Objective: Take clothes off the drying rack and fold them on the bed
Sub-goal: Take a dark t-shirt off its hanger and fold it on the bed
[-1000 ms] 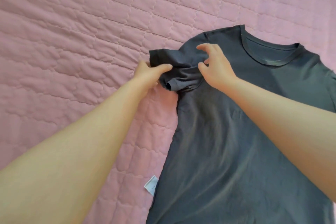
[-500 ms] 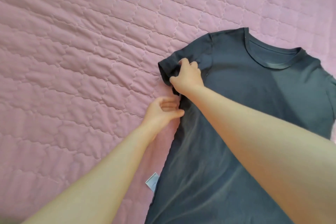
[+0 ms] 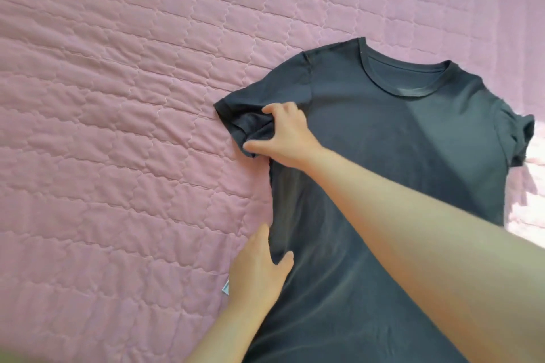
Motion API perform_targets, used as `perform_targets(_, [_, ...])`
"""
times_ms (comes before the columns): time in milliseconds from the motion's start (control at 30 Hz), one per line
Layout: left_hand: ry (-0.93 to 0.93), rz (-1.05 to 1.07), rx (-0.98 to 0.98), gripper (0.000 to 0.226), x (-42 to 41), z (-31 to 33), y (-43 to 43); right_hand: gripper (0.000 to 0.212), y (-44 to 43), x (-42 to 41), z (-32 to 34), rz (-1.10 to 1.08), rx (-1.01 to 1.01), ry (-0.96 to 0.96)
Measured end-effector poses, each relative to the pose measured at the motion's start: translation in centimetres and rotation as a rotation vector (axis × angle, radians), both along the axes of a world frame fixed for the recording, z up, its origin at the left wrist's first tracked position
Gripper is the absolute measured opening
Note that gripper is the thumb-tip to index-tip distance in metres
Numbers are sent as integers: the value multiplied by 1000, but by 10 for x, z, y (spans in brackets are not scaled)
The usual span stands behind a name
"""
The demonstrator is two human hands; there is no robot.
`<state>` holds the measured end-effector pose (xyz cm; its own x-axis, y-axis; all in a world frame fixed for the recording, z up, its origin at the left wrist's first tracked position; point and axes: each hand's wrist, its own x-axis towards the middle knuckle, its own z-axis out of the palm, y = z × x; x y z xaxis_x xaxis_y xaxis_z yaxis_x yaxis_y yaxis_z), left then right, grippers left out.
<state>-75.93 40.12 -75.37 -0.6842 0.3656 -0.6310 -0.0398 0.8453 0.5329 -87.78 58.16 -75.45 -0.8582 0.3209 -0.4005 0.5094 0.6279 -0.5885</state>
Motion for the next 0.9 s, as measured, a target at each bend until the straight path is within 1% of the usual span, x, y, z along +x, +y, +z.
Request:
perform_targets(67, [-18,12,-49,34,1,0,-4,82,-18,1,-18,276,388,-23])
perform_targets(100, [-27,0,-63,33,1,0,-7,77,-25,0,-27,320,512,-46])
perform_targets(133, [-33,-22,-68,31,0,0,-9,67,-29,-1,-36,284,577,-38])
perform_targets(167, [-36,-44,-63,30,-1,0,-12,51,-32,-3,-39,205,587,2])
perform_targets(200, [-37,-71,-45,30,-2,1,-15,36,-33,-6,-38,84,526,56])
perform_targets(233, [-38,-97,-7,31,-3,3,-17,25,-30,-10,-34,-65,390,106])
perform_targets(267, [-47,-127,39,33,-3,4,-19,19,-25,-13,-30,-218,196,153])
perform_targets(400, [-95,-252,172,33,10,21,-21,11,20,0,-11,-740,-624,351])
perform_targets(467, [-97,-322,191,33,26,30,-17,13,52,29,-8,-1030,-939,438])
perform_targets(500, [-95,-368,183,33,35,33,-16,13,68,47,-11,-1184,-1038,464])
perform_targets(533, [-100,-414,168,33,44,34,-15,14,84,65,-18,-1318,-1088,462])
perform_targets(567, [-121,-458,145,32,54,35,-13,22,98,85,-24,-1401,-1113,437])
perform_targets(600, [-152,-495,108,31,62,32,-14,32,106,97,-30,-1432,-1132,389])
perform_targets(633, [-192,-533,69,30,71,28,-14,40,112,109,-34,-1421,-1123,336])
perform_targets(700, [-256,-599,-3,31,87,20,-16,45,115,117,-32,-1357,-1062,248])
perform_targets(800, [-245,-626,-17,27,100,8,-19,39,117,114,-29,-1309,-994,194])
perform_targets(867, [-228,-607,15,25,106,4,-19,30,121,111,-28,-1262,-981,205])
perform_targets(900, [-220,-591,48,25,108,3,-18,27,126,109,-29,-1246,-993,239])
